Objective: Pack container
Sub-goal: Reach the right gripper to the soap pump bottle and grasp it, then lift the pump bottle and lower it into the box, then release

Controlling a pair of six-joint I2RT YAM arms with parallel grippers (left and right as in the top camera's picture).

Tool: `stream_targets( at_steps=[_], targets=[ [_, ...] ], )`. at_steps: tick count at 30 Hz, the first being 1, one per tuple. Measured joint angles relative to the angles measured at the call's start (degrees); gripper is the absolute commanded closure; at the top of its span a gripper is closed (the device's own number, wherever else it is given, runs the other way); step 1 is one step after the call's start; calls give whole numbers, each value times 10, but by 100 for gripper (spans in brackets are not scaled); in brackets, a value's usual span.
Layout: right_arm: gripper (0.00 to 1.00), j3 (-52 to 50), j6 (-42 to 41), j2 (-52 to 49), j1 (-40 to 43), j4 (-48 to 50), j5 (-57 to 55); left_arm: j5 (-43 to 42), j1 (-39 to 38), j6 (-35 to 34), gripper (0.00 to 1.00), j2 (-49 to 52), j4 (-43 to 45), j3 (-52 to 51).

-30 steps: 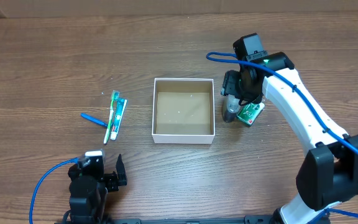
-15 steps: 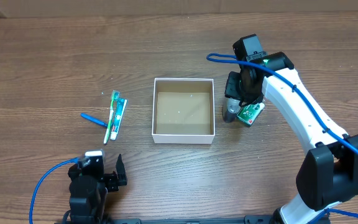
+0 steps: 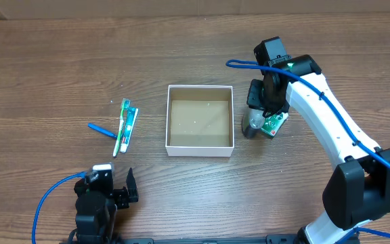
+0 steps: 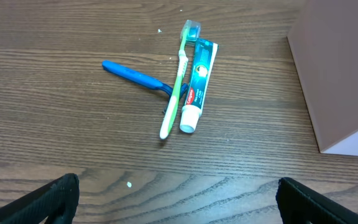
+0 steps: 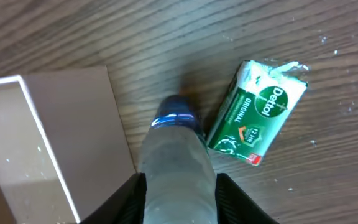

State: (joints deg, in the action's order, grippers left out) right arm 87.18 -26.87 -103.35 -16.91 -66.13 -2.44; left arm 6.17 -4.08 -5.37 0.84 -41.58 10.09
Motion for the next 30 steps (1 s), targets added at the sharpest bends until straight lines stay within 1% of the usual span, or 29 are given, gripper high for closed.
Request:
stream_targets(
  at_steps=[5, 14, 18, 20, 24, 27, 30],
  targets=[
    [82, 11, -2, 3, -1, -9, -7, 0, 0, 0, 0, 0, 0, 0],
    [82, 27, 0, 5, -1, -25, -25, 0, 0, 0, 0, 0, 0, 0],
    [82, 71, 4, 27, -2, -35, -36, 0, 0, 0, 0, 0, 0, 0],
    [83, 111, 16, 48, -9, -35, -42, 0, 0, 0, 0, 0, 0, 0],
    [83, 163, 35, 87, -47, -11, -49, 0, 0, 0, 0, 0, 0, 0],
    [82, 171, 46, 102, -99, 24, -49, 0, 0, 0, 0, 0, 0, 0],
    [82, 170, 60, 90, -144, 59, -53, 0, 0, 0, 0, 0, 0, 0]
  ],
)
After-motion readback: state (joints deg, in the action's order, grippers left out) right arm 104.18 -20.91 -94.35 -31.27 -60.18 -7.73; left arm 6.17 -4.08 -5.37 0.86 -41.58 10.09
